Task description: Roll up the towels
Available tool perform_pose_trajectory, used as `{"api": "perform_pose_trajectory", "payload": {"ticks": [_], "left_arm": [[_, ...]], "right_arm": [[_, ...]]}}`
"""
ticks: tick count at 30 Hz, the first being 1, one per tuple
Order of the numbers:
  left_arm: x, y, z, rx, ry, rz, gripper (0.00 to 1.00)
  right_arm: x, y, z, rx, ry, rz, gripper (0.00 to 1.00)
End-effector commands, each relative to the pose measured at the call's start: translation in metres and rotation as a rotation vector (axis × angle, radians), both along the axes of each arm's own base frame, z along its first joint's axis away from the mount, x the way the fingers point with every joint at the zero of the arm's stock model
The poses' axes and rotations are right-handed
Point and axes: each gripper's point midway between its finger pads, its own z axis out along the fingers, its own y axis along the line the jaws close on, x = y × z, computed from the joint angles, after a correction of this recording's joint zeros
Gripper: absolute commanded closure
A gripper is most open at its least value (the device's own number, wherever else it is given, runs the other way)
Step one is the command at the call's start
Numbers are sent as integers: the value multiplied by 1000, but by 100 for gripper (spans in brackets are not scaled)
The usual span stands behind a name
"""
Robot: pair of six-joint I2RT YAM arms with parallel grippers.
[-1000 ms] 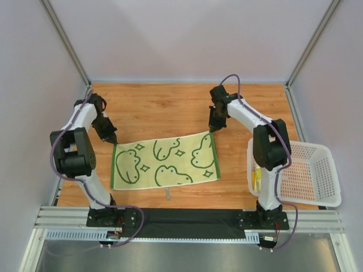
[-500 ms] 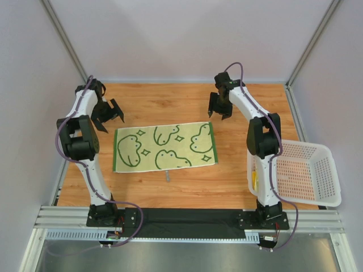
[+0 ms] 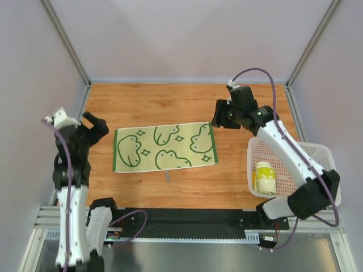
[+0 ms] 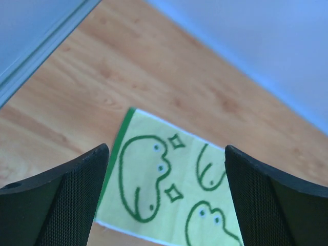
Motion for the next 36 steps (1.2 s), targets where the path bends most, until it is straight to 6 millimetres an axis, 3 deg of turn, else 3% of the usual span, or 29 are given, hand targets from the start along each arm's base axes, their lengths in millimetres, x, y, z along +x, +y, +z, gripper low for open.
{"api": "perform_pose_trajectory", "payload": {"ticks": [1,3,4,5,6,7,8,9,11,12,17,23,26,29,32,36], "left_arm": [[-7,-11,44,-18,-486,-7,0],[-20,-29,51,-52,-551,-85,0],[-22,-32,49,-72,-527,-96,0],[-26,-36,32,-95,-439,-107,0],[-26,-42,32,-95,-399,-149,0],[-27,-43,25,-43,-352,-186,0],[-32,-41,5,-45,-253,-184,0],[-35,-33,6,-19,-223,-143,0],[-51,-24,-17,-27,-95,-74,0],[-55,-24,-20,-28,-56,-75,0],[-79,-45,-64,-129,202,-161,1],[-101,-34,-91,-206,402,35,2],[-87,-44,-113,-303,416,52,2],[-87,-50,-159,-373,483,86,3],[-79,-52,-174,-408,438,111,5],[-74,-38,-177,-358,399,169,5]], "right_arm": [[-20,17,35,110,-162,53,41],[-30,9,32,117,-188,39,41],[-39,5,44,135,-231,37,40],[-44,3,45,136,-239,39,39],[-49,1,43,142,-242,41,39],[-56,-1,51,159,-264,51,38],[-60,0,53,170,-269,58,38],[-67,-1,51,178,-250,63,38],[-77,3,53,212,-240,88,39],[-82,7,51,231,-228,115,40],[-93,8,33,246,-180,120,39],[-93,-2,7,171,-85,73,40],[-94,-2,-1,155,-55,73,40],[-95,0,-11,145,-18,87,39],[-101,0,-30,111,59,118,43],[-103,-1,-47,86,93,135,43]]}}
